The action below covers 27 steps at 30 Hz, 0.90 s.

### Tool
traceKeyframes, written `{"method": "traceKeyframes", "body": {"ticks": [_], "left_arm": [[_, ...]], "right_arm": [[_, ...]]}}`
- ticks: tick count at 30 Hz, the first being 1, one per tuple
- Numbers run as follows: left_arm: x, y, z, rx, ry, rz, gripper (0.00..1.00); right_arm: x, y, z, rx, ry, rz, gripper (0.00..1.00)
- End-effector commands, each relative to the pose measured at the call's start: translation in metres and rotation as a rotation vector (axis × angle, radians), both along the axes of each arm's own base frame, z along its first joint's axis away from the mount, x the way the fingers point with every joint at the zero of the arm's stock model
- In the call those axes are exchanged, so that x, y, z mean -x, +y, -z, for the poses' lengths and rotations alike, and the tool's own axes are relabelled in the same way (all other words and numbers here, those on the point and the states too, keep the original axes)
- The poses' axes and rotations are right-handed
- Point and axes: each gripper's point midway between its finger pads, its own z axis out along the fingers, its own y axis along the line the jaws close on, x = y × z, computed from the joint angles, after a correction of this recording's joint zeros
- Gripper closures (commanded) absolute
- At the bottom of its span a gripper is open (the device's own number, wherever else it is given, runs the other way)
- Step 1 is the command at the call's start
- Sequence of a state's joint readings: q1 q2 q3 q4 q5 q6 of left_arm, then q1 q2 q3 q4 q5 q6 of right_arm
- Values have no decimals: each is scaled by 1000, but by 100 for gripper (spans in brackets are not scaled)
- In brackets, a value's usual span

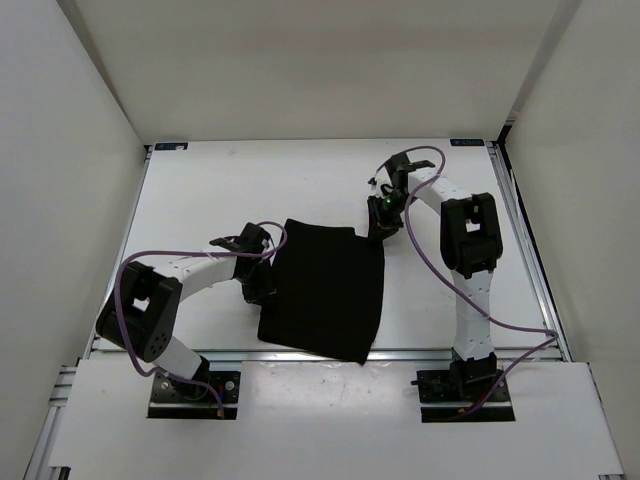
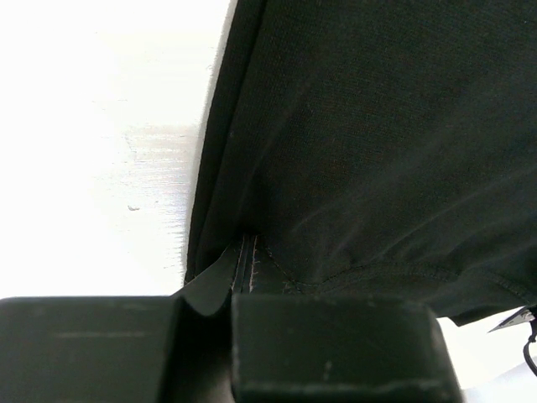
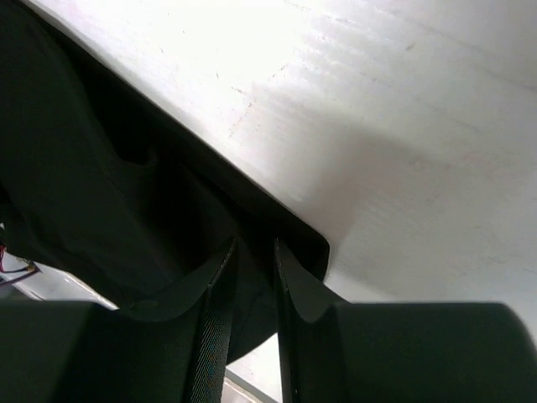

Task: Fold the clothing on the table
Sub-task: Flatten the skirt out

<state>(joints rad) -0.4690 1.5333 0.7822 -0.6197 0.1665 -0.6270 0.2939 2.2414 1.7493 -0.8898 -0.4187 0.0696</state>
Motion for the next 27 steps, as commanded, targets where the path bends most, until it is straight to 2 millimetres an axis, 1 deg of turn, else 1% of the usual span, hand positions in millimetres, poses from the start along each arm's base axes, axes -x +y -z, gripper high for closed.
{"method": "traceKeyframes", "body": {"ticks": [1,4,5,6,7,8,9,11,13,14,15,17,18,20,21,24,25,27], "left_arm": [[11,33,24,-157,39,-5,100],[11,33,25,-157,36,-4,100],[11,33,25,-155,39,-6,100],[10,33,26,-154,38,-8,100],[10,32,25,-155,36,-4,100],[11,32,25,-149,40,-5,100],[12,32,25,-147,45,-6,100],[11,32,25,-150,39,-5,100],[11,33,26,-153,43,-8,100],[13,33,26,-151,48,-4,100],[12,33,26,-152,43,-7,100],[12,33,26,-150,47,-9,100],[12,34,26,-156,42,-8,100],[13,32,25,-152,42,-1,100],[12,34,25,-155,45,-15,100],[13,34,26,-158,43,-8,100],[12,33,25,-152,42,-12,100],[12,35,26,-158,43,-11,100]], "right_arm": [[11,6,-7,-30,14,-23,72],[21,8,-3,-24,34,-44,74],[22,10,-4,-28,28,-50,79],[24,7,-2,-21,40,-43,86],[24,11,-5,-22,34,-56,90],[19,7,-8,-13,18,-46,96],[18,7,-11,-3,3,-50,100],[15,2,-22,6,-26,-32,100],[16,-5,-31,5,-34,-19,100],[15,-13,-35,3,-38,-5,100],[17,-17,-34,-3,-24,6,100],[21,-34,-34,-2,-9,48,100],[18,-40,-38,-11,-23,65,100],[26,-51,-33,-8,-1,88,100],[27,-57,-35,-12,4,107,100],[36,-67,-26,-15,33,131,100],[35,-72,-29,-10,24,148,99],[32,-85,-27,17,12,163,96]]}}
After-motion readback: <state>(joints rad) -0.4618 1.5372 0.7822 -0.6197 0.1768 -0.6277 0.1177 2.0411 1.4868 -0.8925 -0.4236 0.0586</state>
